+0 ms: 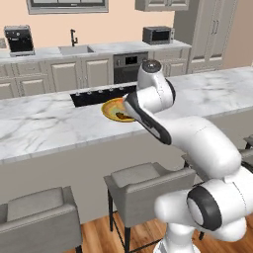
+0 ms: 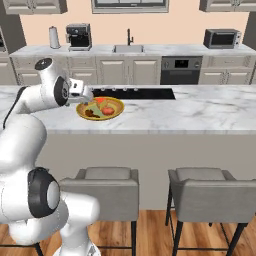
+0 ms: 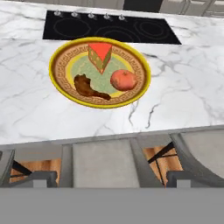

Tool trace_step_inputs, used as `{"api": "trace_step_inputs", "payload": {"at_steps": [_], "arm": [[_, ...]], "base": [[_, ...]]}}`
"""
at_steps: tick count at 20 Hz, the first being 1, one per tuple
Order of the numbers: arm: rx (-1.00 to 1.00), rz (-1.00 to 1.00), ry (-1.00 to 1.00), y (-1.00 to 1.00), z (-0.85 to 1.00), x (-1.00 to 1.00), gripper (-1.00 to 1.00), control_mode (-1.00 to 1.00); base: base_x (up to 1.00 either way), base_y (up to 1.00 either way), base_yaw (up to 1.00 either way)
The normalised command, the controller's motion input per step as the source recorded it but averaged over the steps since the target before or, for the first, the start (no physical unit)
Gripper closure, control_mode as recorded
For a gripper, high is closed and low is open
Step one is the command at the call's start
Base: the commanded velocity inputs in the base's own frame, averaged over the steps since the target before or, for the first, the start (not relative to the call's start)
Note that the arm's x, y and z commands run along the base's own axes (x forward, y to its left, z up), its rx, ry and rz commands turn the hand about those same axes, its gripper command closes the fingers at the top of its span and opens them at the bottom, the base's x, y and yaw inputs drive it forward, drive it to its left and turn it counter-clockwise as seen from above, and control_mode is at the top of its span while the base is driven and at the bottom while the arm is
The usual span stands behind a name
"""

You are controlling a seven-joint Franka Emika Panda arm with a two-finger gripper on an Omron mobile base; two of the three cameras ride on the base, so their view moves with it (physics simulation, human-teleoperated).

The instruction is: Take the cheese, chicken drumstick, and squash from the fridge and place them on the plate on the dining counter to create an appetizer plate.

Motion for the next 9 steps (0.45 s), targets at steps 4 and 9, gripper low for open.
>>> {"api": "trace_step_inputs", "payload": {"at_steps": [4,9], "arm": [[0.08,-0.16,0.06,-0.25,-0.06,-0.97,-1.0,-1.0],[0.04,-0.14,0.08,-0.14,0.0,-0.5,-1.0,-1.0]], "base": [[0.0,0.0,0.0],[0.0,0.0,0.0]]}}
